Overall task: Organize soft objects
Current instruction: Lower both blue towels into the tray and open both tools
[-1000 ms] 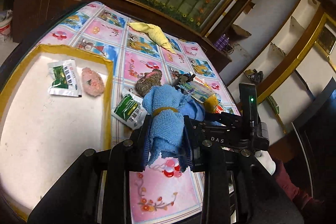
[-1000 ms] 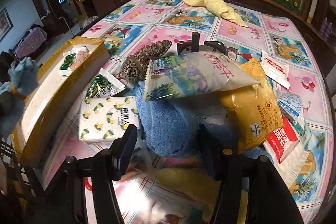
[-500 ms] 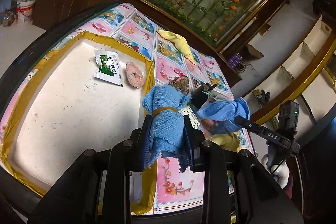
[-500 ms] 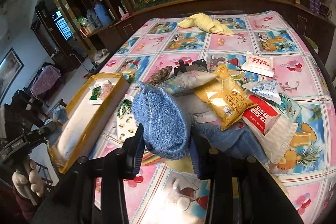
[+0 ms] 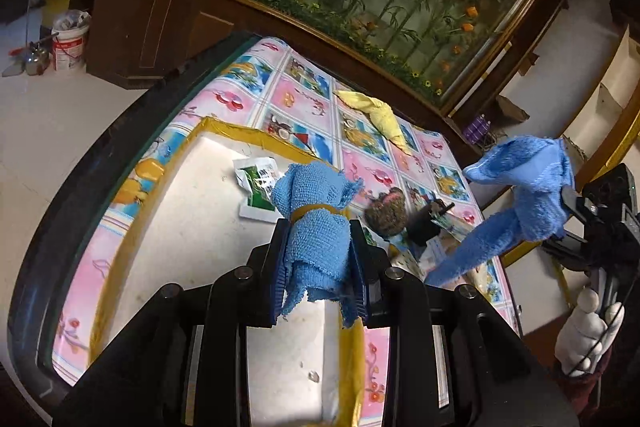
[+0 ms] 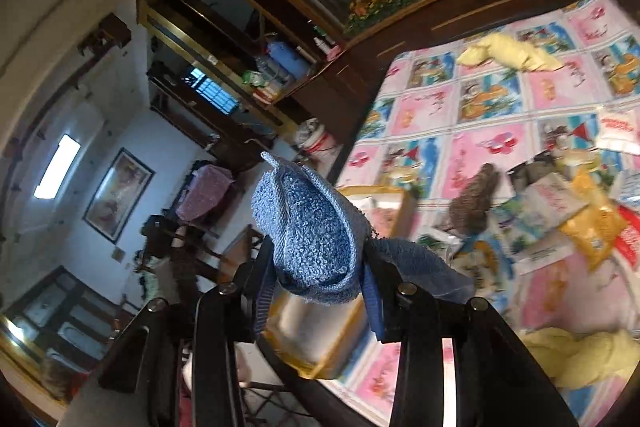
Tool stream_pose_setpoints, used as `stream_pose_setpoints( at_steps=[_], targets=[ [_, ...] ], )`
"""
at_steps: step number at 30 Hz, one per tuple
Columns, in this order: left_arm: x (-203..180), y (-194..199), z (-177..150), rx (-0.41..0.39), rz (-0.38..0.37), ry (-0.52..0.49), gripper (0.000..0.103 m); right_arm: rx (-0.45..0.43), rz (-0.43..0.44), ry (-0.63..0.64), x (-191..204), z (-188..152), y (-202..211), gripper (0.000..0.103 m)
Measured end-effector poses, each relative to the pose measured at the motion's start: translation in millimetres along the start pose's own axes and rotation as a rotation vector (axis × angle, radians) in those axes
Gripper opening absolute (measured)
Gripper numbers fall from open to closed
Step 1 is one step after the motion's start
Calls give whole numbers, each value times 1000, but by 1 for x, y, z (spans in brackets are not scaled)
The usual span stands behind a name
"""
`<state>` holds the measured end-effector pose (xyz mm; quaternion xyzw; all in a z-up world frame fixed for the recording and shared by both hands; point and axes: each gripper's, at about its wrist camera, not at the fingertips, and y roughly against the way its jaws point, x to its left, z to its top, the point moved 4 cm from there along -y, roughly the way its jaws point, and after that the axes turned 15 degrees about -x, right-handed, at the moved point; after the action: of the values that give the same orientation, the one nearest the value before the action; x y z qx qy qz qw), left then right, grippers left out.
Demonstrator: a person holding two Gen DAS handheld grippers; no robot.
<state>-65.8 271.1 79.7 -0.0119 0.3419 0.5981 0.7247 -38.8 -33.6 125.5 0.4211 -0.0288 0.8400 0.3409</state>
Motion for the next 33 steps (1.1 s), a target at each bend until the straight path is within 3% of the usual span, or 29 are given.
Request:
stream_pose_setpoints(
  at_steps=[5, 9, 12, 17, 18, 22, 27, 33],
  targets=[
    [35, -39, 18, 28, 69, 15, 27, 92, 124, -117, 26, -6, -59, 40],
    [67, -77, 19, 74, 169, 19, 27, 164, 152, -211, 26, -20, -117, 40],
    [85, -93, 15, 114, 211, 48, 33, 219, 98, -278, 6, -37, -166, 40],
    [87, -85, 15, 110, 140, 98, 56, 284, -64, -310, -33, -60, -220, 40],
    [85, -81, 16, 107, 138, 95, 63, 289, -95, -301, -38, -64, -227, 41],
    [81, -55, 22, 61, 118, 114, 63, 330, -183, -155, -34, -71, -244, 47],
    [78, -25, 24, -3, 116, 132, 64, 314, -160, 21, -1, -67, -248, 61],
    [69, 3, 13, -29, 104, 145, 63, 236, -171, 211, 17, -58, -207, 62]
  ],
)
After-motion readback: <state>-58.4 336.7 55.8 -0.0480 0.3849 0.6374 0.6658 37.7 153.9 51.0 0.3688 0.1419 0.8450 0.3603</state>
